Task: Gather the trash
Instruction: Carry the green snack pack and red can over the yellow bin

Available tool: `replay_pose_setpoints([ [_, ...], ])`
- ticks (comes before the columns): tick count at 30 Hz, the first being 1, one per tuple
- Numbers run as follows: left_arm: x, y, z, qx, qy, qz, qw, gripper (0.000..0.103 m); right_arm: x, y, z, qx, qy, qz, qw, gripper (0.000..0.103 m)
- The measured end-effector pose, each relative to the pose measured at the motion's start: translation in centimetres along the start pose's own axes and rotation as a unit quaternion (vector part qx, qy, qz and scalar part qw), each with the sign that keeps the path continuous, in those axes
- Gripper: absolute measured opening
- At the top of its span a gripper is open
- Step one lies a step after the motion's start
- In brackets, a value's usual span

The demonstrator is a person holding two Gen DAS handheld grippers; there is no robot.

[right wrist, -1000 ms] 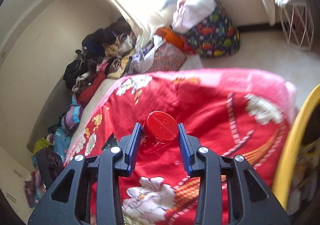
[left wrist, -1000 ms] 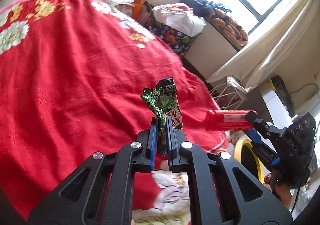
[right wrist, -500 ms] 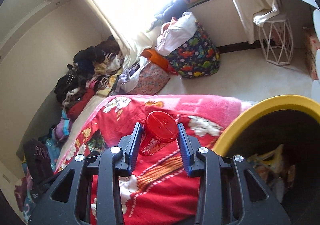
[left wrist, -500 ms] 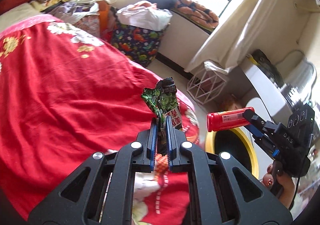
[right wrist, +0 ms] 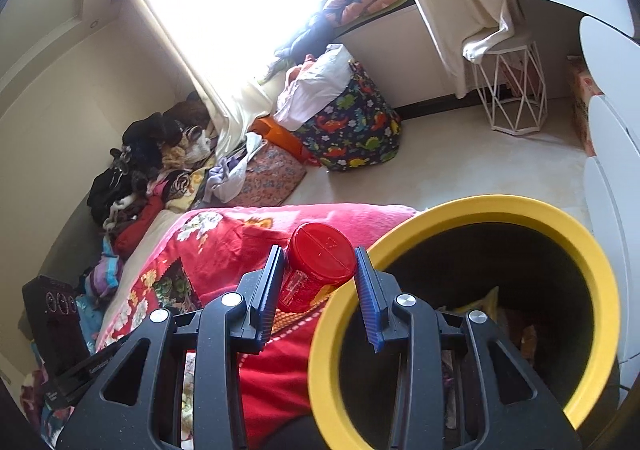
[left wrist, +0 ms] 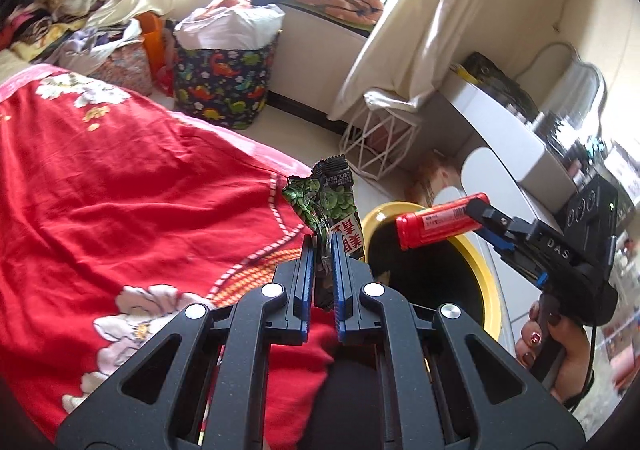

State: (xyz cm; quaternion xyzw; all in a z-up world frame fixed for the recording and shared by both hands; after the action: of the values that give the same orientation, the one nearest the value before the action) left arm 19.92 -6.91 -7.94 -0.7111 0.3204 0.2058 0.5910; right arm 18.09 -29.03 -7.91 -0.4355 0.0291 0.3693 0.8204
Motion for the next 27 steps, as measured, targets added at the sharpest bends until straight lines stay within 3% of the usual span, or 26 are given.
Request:
replay_pose_setpoints([
  [27,0.4,3.2,-8.5,0.098,0.037,0.021,0.9942,0.005,-5.9,-0.5,-4.3,0.0,0.075,-0.043,0.996,0.034],
])
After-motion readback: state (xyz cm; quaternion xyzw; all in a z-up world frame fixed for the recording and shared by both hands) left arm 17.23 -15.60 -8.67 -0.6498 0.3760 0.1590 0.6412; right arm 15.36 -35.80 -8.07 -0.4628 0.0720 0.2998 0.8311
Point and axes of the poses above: each gripper's, at about its wrist camera, not at the fingertips, and x roughly the way its jaws point, z to its left, y to its underside, the point moved 3 cm from there along x, roughly the way its jaws point, and after that the axes turned 13 degrees about -y, right-handed, at the moved point
